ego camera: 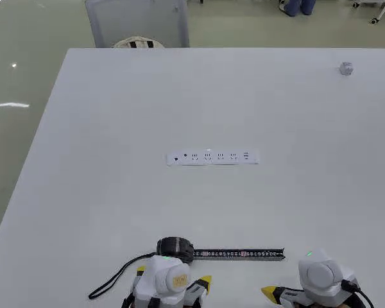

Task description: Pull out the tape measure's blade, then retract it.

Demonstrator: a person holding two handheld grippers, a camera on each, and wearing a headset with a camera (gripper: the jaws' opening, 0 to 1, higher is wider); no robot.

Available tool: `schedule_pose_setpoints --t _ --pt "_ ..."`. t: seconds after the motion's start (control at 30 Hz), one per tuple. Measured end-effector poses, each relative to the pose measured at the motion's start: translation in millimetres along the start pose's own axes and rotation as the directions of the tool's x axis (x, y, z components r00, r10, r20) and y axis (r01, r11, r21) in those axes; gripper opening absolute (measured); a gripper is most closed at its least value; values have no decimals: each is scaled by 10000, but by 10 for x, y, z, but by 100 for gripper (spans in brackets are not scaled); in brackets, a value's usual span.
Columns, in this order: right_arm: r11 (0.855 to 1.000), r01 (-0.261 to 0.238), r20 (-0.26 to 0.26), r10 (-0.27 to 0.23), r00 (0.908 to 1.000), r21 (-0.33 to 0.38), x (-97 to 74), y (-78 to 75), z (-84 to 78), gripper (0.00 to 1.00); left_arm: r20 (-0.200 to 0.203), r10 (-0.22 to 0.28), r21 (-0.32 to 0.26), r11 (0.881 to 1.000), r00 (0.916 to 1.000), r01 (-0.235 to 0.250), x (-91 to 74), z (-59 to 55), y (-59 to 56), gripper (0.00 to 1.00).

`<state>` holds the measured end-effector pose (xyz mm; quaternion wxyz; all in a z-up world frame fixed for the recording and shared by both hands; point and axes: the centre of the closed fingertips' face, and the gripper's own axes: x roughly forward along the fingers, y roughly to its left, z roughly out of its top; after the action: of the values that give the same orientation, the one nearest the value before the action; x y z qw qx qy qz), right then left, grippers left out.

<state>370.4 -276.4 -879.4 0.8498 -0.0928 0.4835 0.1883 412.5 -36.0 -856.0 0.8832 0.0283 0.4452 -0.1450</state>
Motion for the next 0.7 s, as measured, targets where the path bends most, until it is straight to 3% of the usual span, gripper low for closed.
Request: schedule_pose_setpoints --t 0.47,0.7 --pt "9932 -378 -281 348 9990 -1103 128 -79 -7 74 -212 41 -5 10000 9998 -41 137 16 -4 89" --pt "9757 -591 -504 495 9975 -2110 188 -191 -12 73 -256 69 -123 9999 9996 -72 227 30 3 89"
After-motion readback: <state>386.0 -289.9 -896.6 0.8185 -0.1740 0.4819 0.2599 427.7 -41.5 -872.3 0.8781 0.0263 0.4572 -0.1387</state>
